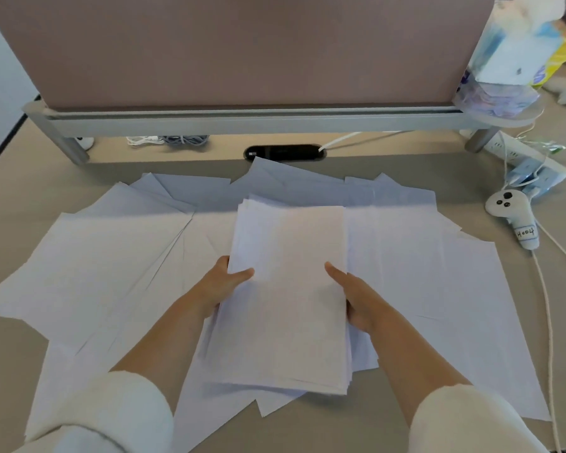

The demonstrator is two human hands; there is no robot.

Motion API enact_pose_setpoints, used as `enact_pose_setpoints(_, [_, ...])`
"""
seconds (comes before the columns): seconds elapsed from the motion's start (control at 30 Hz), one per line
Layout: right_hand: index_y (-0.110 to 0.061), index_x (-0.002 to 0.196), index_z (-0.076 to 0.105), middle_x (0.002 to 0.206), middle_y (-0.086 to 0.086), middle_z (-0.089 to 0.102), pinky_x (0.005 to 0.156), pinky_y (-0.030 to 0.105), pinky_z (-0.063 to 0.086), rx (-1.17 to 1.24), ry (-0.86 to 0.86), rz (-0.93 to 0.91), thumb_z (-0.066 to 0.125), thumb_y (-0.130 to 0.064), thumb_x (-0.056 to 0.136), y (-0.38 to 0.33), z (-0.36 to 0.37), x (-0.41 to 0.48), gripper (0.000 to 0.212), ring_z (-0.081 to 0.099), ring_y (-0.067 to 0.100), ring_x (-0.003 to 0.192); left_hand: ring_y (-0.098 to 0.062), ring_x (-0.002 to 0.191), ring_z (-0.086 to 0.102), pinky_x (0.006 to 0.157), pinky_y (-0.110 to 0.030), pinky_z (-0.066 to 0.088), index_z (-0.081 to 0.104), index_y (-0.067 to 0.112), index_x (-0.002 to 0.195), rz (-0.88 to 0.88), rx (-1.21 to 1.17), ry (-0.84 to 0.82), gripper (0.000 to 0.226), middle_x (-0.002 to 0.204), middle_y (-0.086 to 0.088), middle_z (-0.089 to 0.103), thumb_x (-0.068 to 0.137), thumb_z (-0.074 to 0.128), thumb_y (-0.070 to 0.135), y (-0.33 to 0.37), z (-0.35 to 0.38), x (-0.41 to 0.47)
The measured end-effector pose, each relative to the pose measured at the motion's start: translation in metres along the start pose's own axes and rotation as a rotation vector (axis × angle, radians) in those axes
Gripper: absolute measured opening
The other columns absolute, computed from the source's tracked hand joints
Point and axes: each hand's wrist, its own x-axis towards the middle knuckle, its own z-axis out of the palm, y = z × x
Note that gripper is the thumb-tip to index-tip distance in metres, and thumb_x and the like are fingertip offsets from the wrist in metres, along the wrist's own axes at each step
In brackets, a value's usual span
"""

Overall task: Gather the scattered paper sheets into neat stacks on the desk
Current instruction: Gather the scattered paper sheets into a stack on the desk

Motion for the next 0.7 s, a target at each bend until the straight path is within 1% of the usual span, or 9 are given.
enact_pose_setpoints(0.1, [-0.009, 0.12, 0.059, 0.105, 0.011, 0.071, 0.078, 0.037, 0.056, 0.061, -0.039, 0.003, 0.056, -0.034, 0.092, 0.001, -0.001, 0.001, 0.037, 0.069, 0.026, 0.092, -0.025, 0.107, 0.057, 0.09, -0.037, 0.049, 0.034, 0.016, 0.136, 0.065, 0.064, 0.068, 0.062, 0.124, -0.004, 0.054, 0.085, 0.068, 0.024, -0.003, 0.002, -0.006])
enact_pose_setpoints(0.2, [-0.007, 0.112, 0.062, 0.085, 0.009, 0.075, 0.061, 0.032, 0.059, 0.138, -0.129, 0.021, 0.049, -0.03, 0.095, -0.003, -0.001, 0.001, 0.032, 0.072, 0.022, 0.071, -0.024, 0.11, 0.056, 0.091, -0.038, 0.05, 0.032, 0.018, 0.137, 0.117, -0.027, 0.059, 0.072, 0.125, -0.002, 0.054, 0.079, 0.074, 0.017, -0.002, -0.006, -0.017])
enact_pose_setpoints(0.27, [-0.007, 0.105, 0.065, 0.081, 0.009, 0.075, 0.06, 0.031, 0.058, 0.128, -0.175, 0.026, 0.048, -0.03, 0.094, -0.008, 0.003, 0.003, 0.031, 0.072, 0.022, 0.068, -0.024, 0.114, 0.056, 0.09, -0.038, 0.05, 0.031, 0.019, 0.138, 0.13, -0.112, 0.035, 0.081, 0.128, -0.001, 0.054, 0.073, 0.079, 0.014, -0.001, -0.015, -0.025])
enact_pose_setpoints(0.33, [-0.007, 0.1, 0.066, 0.078, 0.007, 0.074, 0.059, 0.028, 0.057, 0.033, -0.232, 0.026, 0.05, -0.029, 0.094, -0.015, 0.018, 0.003, 0.028, 0.071, 0.02, 0.066, -0.02, 0.115, 0.052, 0.089, -0.033, 0.047, 0.03, 0.019, 0.138, 0.163, -0.079, 0.078, 0.086, 0.128, 0.003, 0.05, 0.069, 0.082, 0.014, -0.001, -0.025, -0.037])
enact_pose_setpoints(0.43, [-0.01, 0.111, 0.059, 0.088, 0.003, 0.071, 0.063, 0.027, 0.056, -0.231, -0.313, 0.022, 0.053, -0.02, 0.095, -0.019, 0.051, 0.006, 0.02, 0.069, 0.017, 0.075, -0.017, 0.119, 0.046, 0.098, -0.034, 0.041, 0.03, 0.022, 0.14, 0.192, -0.008, 0.216, 0.093, 0.132, 0.007, 0.044, 0.065, 0.084, 0.029, -0.008, -0.046, -0.053])
enact_pose_setpoints(0.5, [-0.009, 0.123, 0.053, 0.101, 0.004, 0.067, 0.072, 0.028, 0.054, -0.359, -0.341, -0.013, 0.052, -0.012, 0.095, -0.019, 0.074, 0.007, 0.028, 0.064, 0.017, 0.085, -0.019, 0.115, 0.052, 0.095, -0.037, 0.046, 0.035, 0.023, 0.136, 0.174, -0.012, 0.3, 0.083, 0.128, 0.004, 0.05, 0.068, 0.082, 0.032, -0.015, -0.062, -0.067])
enact_pose_setpoints(0.57, [-0.006, 0.127, 0.052, 0.105, 0.008, 0.066, 0.077, 0.031, 0.053, -0.371, -0.356, -0.037, 0.053, -0.009, 0.094, -0.018, 0.094, 0.007, 0.033, 0.064, 0.021, 0.087, -0.021, 0.104, 0.061, 0.086, -0.037, 0.053, 0.047, 0.02, 0.126, 0.13, -0.087, 0.347, 0.063, 0.122, 0.0, 0.058, 0.072, 0.078, 0.036, -0.024, -0.081, -0.079])
enact_pose_setpoints(0.63, [-0.007, 0.123, 0.054, 0.1, 0.006, 0.067, 0.075, 0.035, 0.054, -0.331, -0.367, -0.046, 0.053, -0.011, 0.094, -0.016, 0.113, 0.008, 0.029, 0.064, 0.022, 0.086, -0.021, 0.095, 0.064, 0.08, -0.033, 0.055, 0.058, 0.016, 0.115, 0.075, -0.119, 0.372, 0.041, 0.119, -0.002, 0.062, 0.082, 0.068, 0.039, -0.031, -0.103, -0.095])
enact_pose_setpoints(0.7, [-0.008, 0.122, 0.054, 0.099, 0.006, 0.067, 0.072, 0.038, 0.054, -0.278, -0.372, -0.049, 0.054, -0.013, 0.093, -0.016, 0.134, 0.009, 0.029, 0.065, 0.024, 0.088, -0.025, 0.095, 0.065, 0.085, -0.038, 0.053, 0.063, 0.012, 0.108, 0.004, -0.121, 0.399, 0.037, 0.114, -0.004, 0.066, 0.087, 0.061, 0.042, -0.041, -0.13, -0.106])
